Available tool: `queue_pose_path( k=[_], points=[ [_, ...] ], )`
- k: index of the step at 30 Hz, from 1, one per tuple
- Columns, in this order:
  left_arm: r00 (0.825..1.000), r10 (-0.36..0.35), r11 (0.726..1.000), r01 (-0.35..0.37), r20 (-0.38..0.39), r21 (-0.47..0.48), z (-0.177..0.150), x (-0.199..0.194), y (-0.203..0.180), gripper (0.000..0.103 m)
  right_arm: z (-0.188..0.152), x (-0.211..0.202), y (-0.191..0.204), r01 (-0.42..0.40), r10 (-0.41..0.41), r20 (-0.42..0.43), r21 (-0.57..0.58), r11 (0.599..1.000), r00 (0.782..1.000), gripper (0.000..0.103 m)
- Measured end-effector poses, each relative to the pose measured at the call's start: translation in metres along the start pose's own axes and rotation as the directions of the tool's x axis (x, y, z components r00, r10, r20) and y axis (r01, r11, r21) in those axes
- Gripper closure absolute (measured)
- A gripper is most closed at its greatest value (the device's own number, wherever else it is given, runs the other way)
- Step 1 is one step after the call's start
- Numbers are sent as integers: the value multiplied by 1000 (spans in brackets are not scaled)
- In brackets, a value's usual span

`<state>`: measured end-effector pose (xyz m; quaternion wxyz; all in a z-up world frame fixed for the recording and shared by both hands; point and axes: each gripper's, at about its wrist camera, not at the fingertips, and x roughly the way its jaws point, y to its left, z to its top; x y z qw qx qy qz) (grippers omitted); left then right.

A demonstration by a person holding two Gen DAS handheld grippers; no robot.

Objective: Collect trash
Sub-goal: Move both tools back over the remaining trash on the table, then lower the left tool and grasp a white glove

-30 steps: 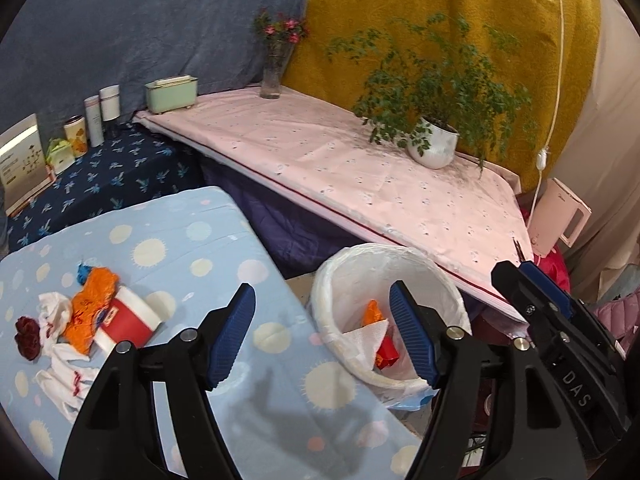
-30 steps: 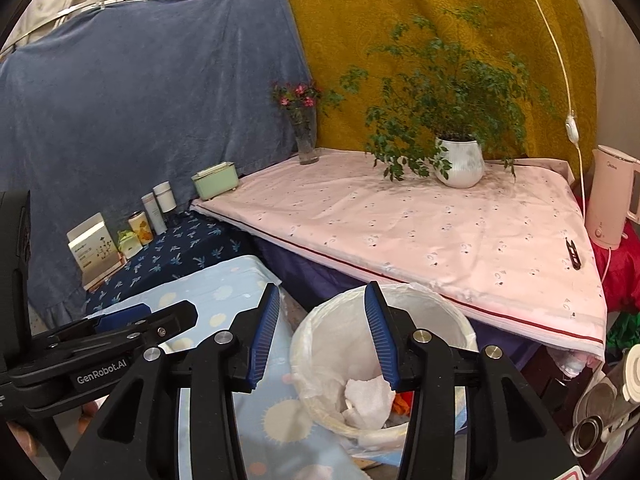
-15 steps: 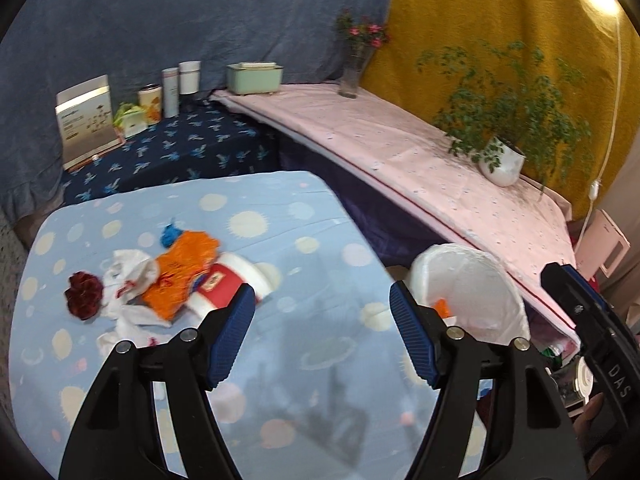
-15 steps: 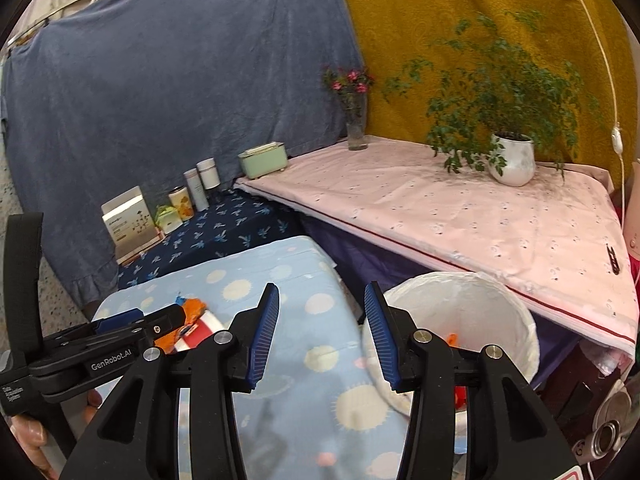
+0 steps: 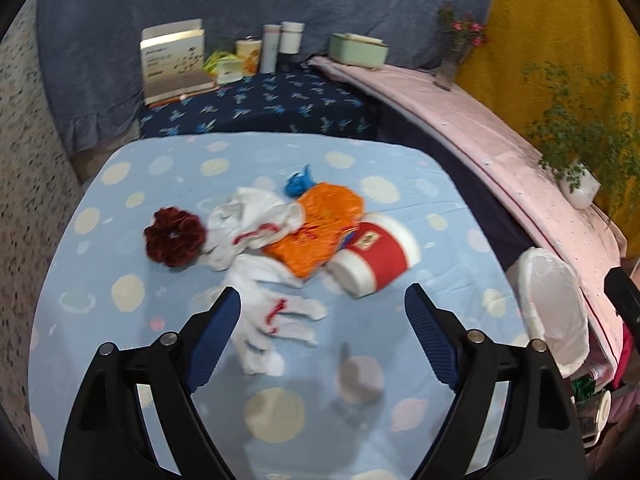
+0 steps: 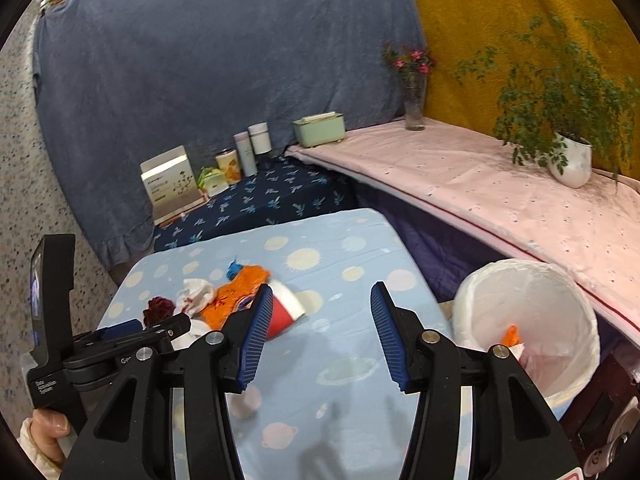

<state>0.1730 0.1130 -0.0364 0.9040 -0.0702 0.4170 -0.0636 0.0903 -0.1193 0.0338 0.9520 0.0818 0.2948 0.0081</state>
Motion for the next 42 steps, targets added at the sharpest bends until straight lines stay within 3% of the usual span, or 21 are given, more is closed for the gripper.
queue_pose_path(
  k=[8,16,22,24,27,35,42],
  points=[
    [997,41,995,-48,-72,-93,-8,29,47,22,-9,26,38,-44,41,-58,-55,998,997,53],
    [993,19,985,-38,-117,-167,-10,57,75,24,-13,57,67,-77,65,-115,-99,992,991,53],
    [989,-11,986,-14,-150,-169,-10,75,80,48,-15,81,89,-101,81,-150,-133,986,985,53],
    [986,-20,987,-7,-165,-162,-11,80,81,73,-16,88,96,-112,89,-162,-140,984,983,53],
    [985,-32,987,4,-171,-163,-11,82,86,90,-16,100,106,-138,111,-180,-144,980,977,53],
    [991,-21,987,0,-130,-159,-9,63,104,96,-19,147,131,-225,191,-275,-95,970,942,53],
    [994,4,985,-22,-108,-169,3,61,123,96,-23,186,148,-242,205,-321,-77,967,925,56]
  ],
)
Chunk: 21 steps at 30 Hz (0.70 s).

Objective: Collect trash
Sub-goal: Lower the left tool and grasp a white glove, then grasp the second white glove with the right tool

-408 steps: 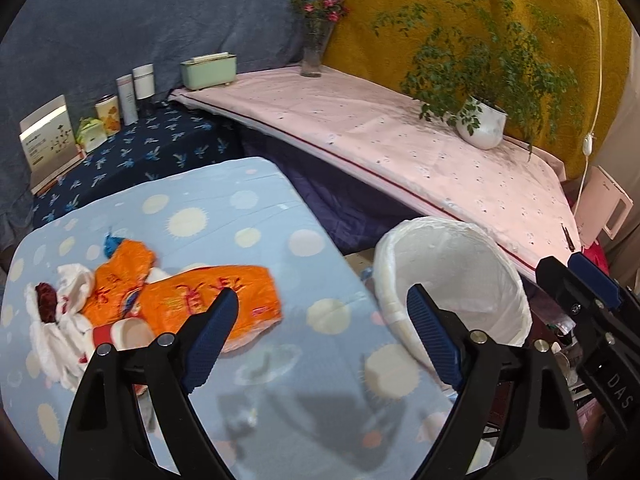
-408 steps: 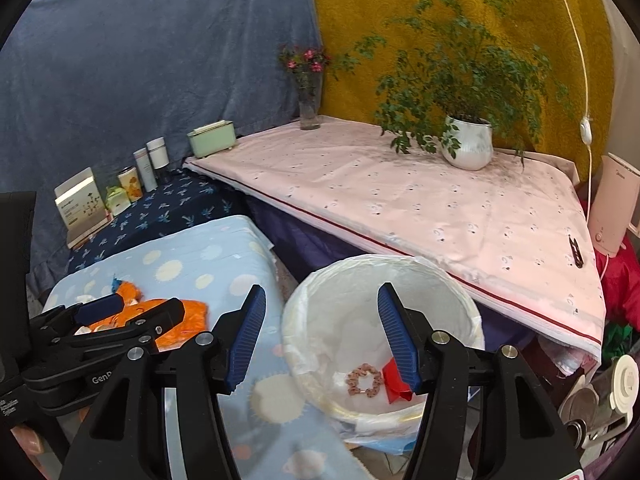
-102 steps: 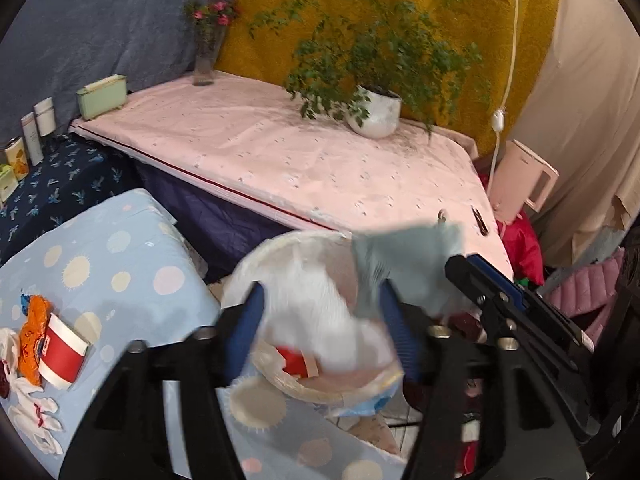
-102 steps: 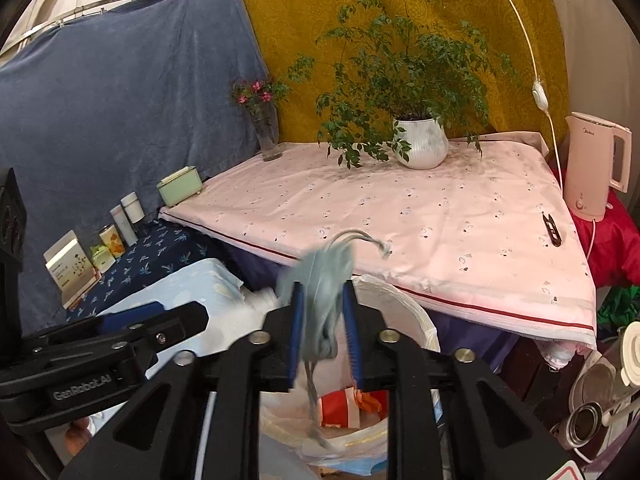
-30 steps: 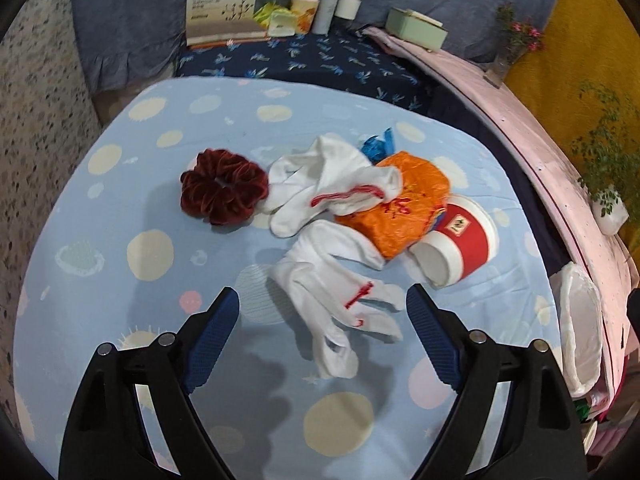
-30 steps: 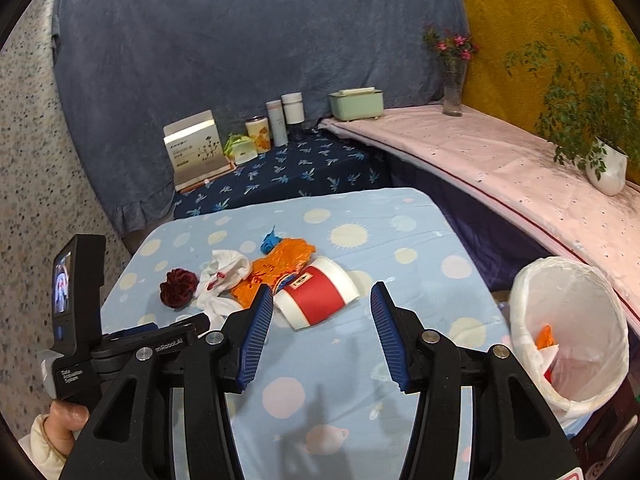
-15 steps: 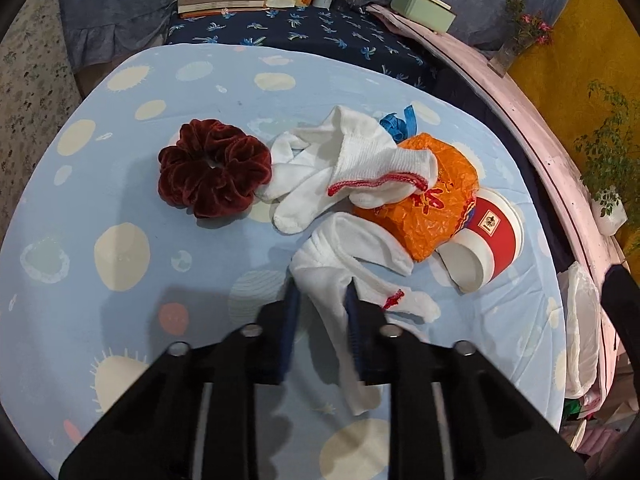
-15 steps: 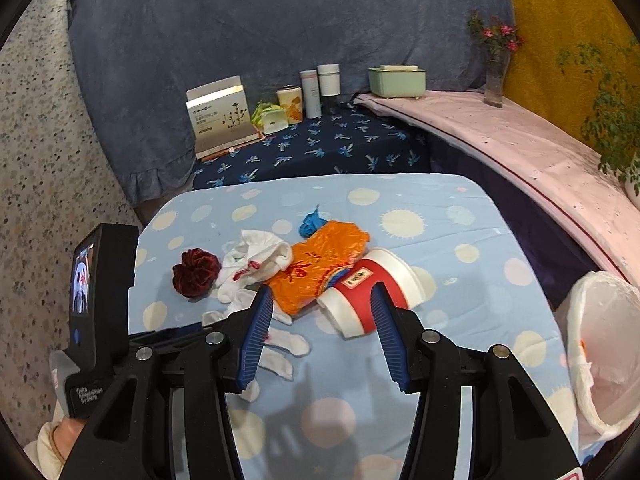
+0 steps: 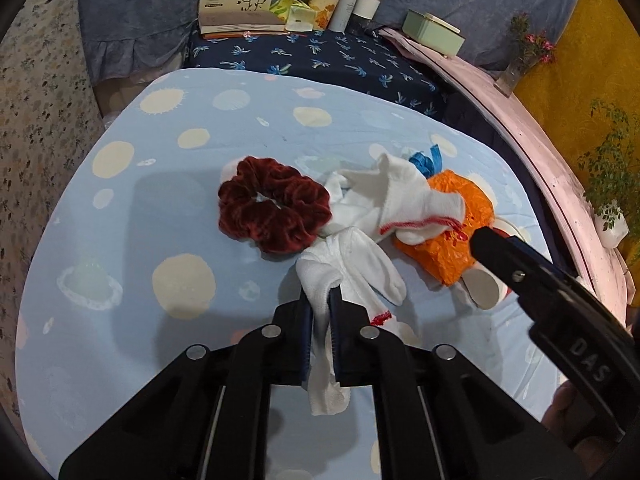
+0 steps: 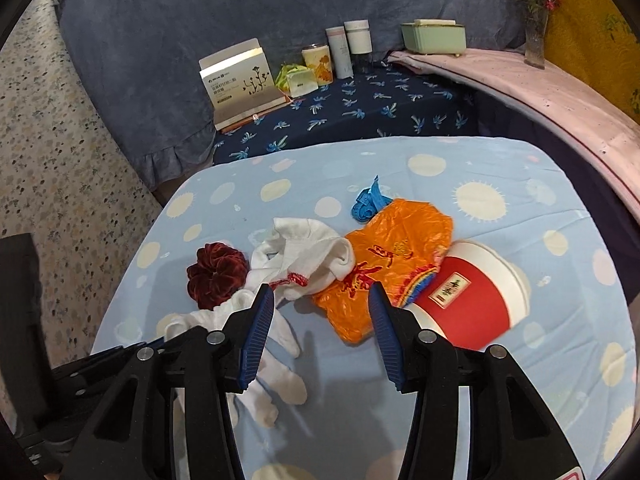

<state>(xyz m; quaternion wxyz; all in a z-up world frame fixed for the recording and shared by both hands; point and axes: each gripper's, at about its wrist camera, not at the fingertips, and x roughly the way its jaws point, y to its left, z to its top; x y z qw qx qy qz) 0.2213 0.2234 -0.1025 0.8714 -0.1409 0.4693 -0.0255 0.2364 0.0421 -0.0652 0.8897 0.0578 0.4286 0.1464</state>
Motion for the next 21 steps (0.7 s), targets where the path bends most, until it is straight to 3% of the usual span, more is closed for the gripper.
queue_pose_path(
  k=[7,10,12,13,21],
  points=[
    [1000,8,1000,-8,15,-4,12,3,5,96,7,25,6,-13,13,-17,3,1000,1000,61],
    [1000,7,1000,-7,11,-2,13,4,6,96,7,34,8,-12,12,-28,1,1000,1000,71],
    [1000,6,1000,-6,11,0,13,5,5,96,6,39,7,-14,14,-41,3,1000,999,92],
    [1000,5,1000,-5,11,1,13,5,4,96,5,40,7,-13,13,-48,4,1000,999,96],
    [999,-22,999,21,37,31,16,-12,-19,96,18,-27,-3,18,-17,105,-14,1000,994,98]
  ],
)
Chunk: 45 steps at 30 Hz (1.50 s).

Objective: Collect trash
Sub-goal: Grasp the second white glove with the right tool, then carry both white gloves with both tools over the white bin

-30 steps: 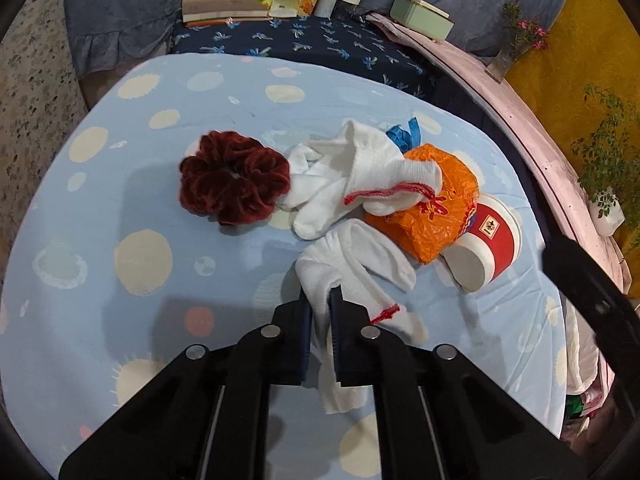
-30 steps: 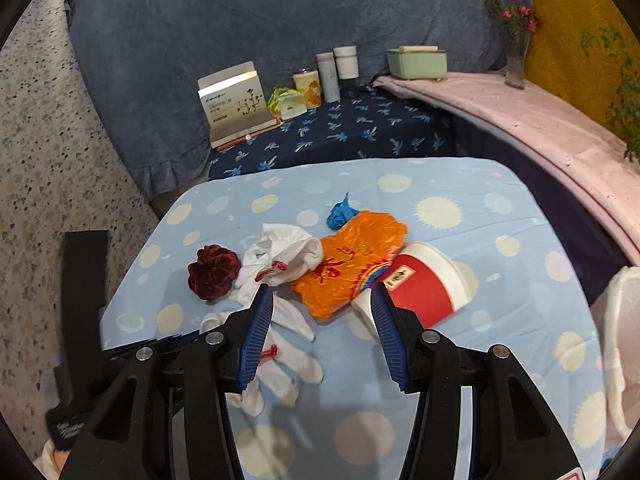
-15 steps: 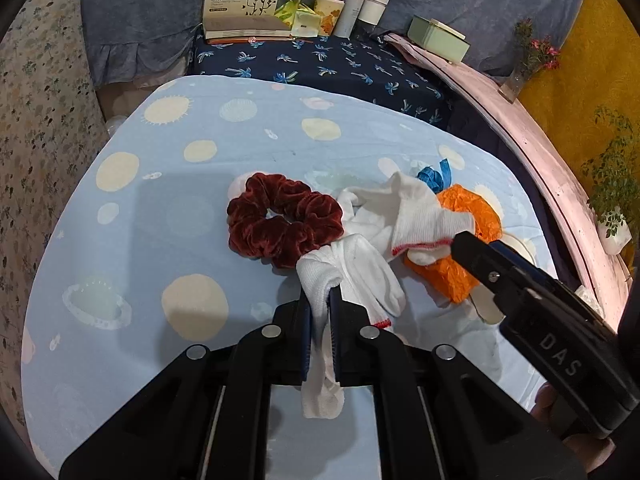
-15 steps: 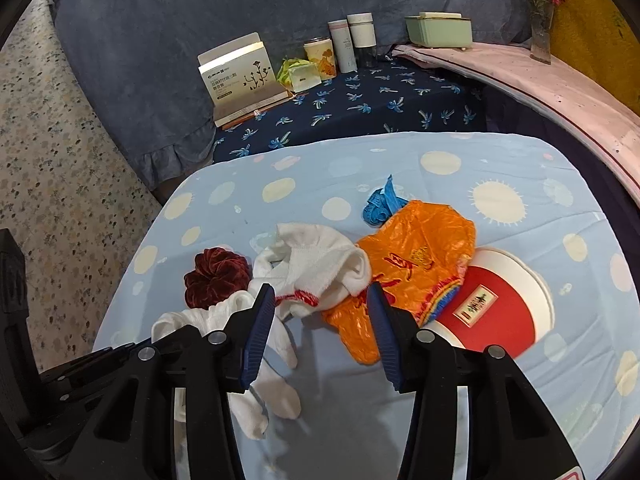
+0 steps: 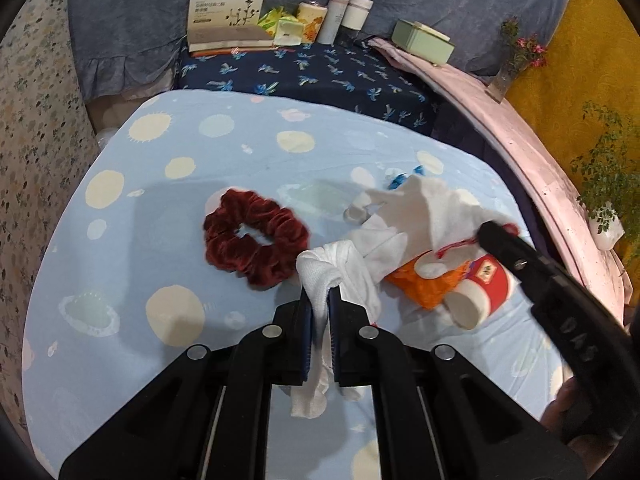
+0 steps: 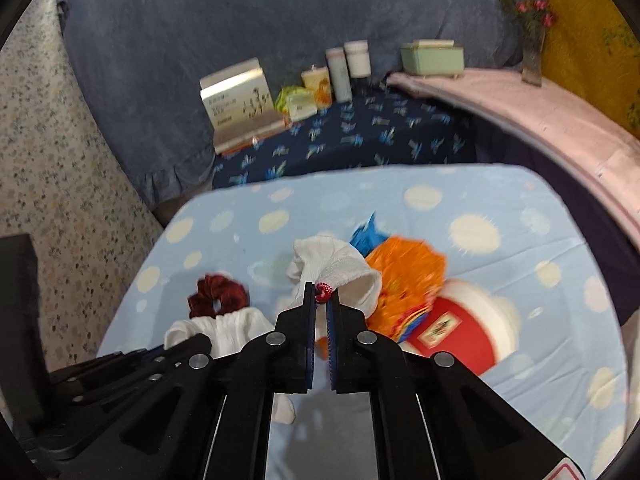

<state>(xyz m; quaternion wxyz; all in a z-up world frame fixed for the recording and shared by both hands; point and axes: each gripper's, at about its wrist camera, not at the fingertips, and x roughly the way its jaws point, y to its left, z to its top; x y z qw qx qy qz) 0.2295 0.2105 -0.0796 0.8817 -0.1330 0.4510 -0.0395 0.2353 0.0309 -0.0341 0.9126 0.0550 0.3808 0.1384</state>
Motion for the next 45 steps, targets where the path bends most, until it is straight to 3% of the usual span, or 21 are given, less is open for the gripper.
queue_pose_path(
  k=[9,20,31,45],
  points=[
    [992,-95,990,86,82,108,13,-50,-75,96,31,-106,-45,50,-56,196,36,998,979,98],
    [970,-220,948,188,101,257,4,-91,-184,96,29,-209,-113,124,-155,348,109,986,925,98],
    [951,-301,884,253,65,392,-16,-104,-286,96,1,-264,-188,208,-286,369,238,949,884,98],
    [932,-361,815,333,-34,474,-50,-84,-375,96,-43,-299,-267,266,-391,329,366,892,860,98]
  ],
)
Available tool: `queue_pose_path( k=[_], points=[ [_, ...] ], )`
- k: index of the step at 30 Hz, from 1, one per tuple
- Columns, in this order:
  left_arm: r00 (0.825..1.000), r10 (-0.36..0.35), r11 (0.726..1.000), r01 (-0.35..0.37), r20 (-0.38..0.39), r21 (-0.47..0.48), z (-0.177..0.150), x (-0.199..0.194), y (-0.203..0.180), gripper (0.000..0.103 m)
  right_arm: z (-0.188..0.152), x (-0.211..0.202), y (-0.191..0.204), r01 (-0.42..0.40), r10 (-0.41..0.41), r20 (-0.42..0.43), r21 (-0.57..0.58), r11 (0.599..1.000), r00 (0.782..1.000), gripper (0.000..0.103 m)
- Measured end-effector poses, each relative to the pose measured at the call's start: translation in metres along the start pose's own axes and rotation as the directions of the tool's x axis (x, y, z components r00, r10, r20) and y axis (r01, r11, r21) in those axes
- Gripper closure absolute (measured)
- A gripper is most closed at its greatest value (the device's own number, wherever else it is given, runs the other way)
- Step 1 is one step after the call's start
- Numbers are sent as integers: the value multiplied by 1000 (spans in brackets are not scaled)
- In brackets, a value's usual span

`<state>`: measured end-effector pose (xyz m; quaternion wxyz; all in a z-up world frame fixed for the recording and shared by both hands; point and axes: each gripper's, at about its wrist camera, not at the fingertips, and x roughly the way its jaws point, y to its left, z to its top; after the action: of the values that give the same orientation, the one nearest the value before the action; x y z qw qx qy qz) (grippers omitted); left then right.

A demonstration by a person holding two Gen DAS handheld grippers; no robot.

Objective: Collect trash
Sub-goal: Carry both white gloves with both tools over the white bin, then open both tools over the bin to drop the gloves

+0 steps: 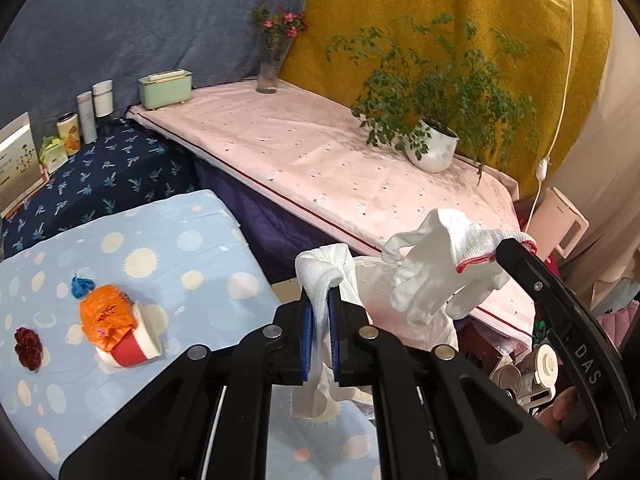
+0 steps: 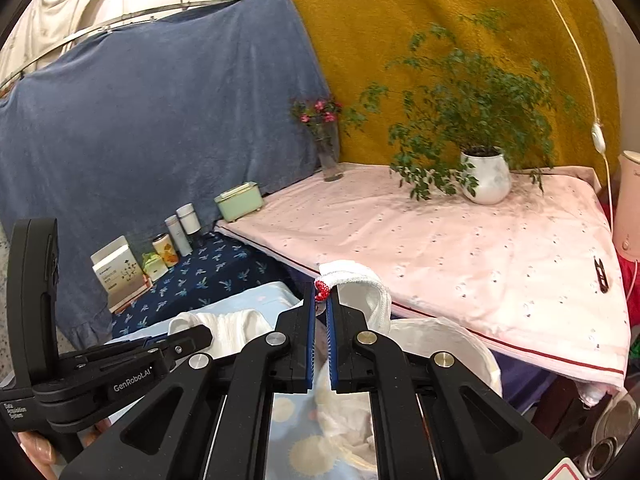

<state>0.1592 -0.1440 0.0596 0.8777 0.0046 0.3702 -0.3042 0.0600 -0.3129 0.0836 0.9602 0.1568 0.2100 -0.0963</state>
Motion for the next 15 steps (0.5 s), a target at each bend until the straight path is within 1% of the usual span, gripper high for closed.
queue_pose_path(
  k=[7,10,11,12,13,14,15],
  points=[
    [999,-32,999,33,-23,43,1,19,-31,96,-3,-1,-29,35,-35,-9,33,999,999,98],
    [998,-60,997,61,-26,49,1,26,-38,95,-5,0,-37,49,-49,-15,43,998,999,98],
    [997,-72,996,73,-21,47,1,28,-40,92,-6,0,-39,54,-54,-18,46,997,998,96],
    [998,-68,997,68,-19,43,1,30,-41,76,-7,1,-40,69,-69,-20,48,996,997,92],
    [998,-60,997,61,-15,39,1,31,-42,66,-8,2,-42,88,-87,-23,53,995,996,88],
    [999,-50,998,50,-3,39,2,32,-42,60,-8,3,-44,92,-90,-28,62,994,996,79],
    [999,-34,998,34,8,47,2,32,-43,60,-8,3,-47,92,-90,-26,73,993,996,72]
  ],
)
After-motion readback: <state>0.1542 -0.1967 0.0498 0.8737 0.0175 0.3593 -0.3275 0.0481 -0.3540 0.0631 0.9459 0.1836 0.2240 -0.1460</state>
